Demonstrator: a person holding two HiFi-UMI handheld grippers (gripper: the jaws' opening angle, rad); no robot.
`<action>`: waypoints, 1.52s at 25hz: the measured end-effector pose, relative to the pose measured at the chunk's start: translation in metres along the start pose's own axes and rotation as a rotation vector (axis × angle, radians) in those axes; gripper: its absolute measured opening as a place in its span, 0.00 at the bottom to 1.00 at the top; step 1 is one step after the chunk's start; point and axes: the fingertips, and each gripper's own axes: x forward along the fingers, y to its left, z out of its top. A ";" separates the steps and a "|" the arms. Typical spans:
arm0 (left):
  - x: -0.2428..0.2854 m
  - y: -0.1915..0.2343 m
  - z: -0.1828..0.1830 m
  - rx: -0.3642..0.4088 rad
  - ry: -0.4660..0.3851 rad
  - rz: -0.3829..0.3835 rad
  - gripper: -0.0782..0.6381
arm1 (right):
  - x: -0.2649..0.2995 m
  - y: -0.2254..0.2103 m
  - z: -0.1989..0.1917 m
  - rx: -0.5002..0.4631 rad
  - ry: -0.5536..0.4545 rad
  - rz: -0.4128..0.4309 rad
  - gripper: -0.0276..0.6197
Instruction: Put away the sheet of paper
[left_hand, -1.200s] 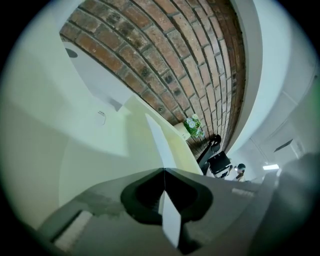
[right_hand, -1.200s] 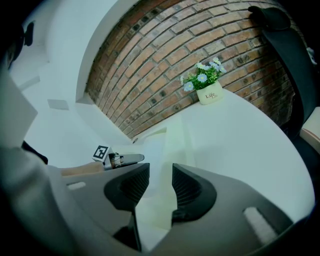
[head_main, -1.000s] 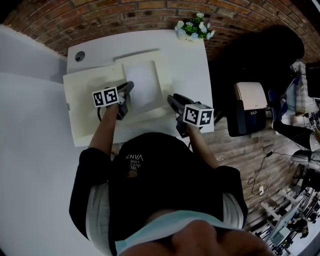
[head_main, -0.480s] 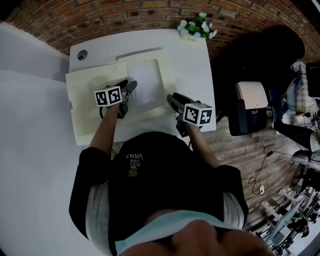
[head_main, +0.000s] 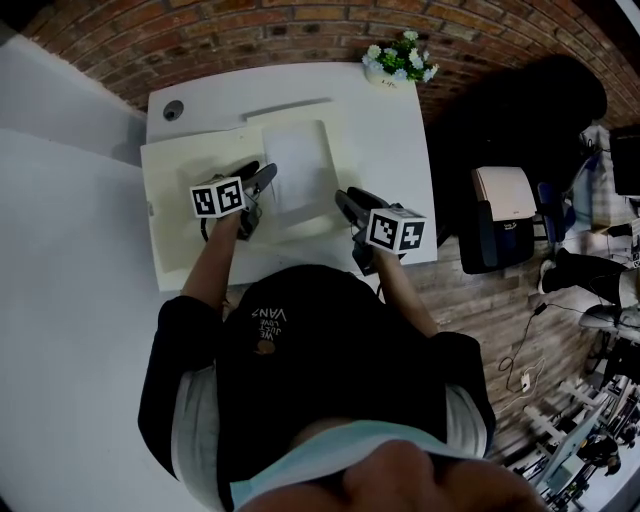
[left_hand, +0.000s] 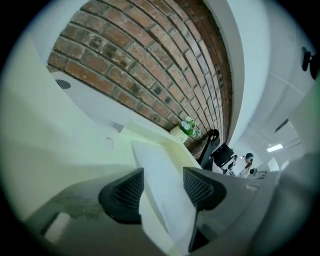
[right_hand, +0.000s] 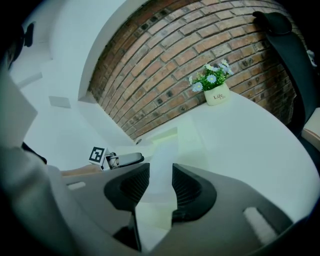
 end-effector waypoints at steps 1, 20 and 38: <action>-0.003 -0.001 0.001 0.006 -0.006 -0.002 0.46 | 0.000 0.002 0.001 -0.005 -0.007 -0.001 0.26; -0.085 -0.022 0.032 0.125 -0.188 -0.077 0.25 | 0.009 0.054 0.007 -0.093 -0.160 -0.014 0.12; -0.142 -0.031 0.033 0.216 -0.253 -0.085 0.15 | 0.009 0.091 0.001 -0.129 -0.277 -0.028 0.04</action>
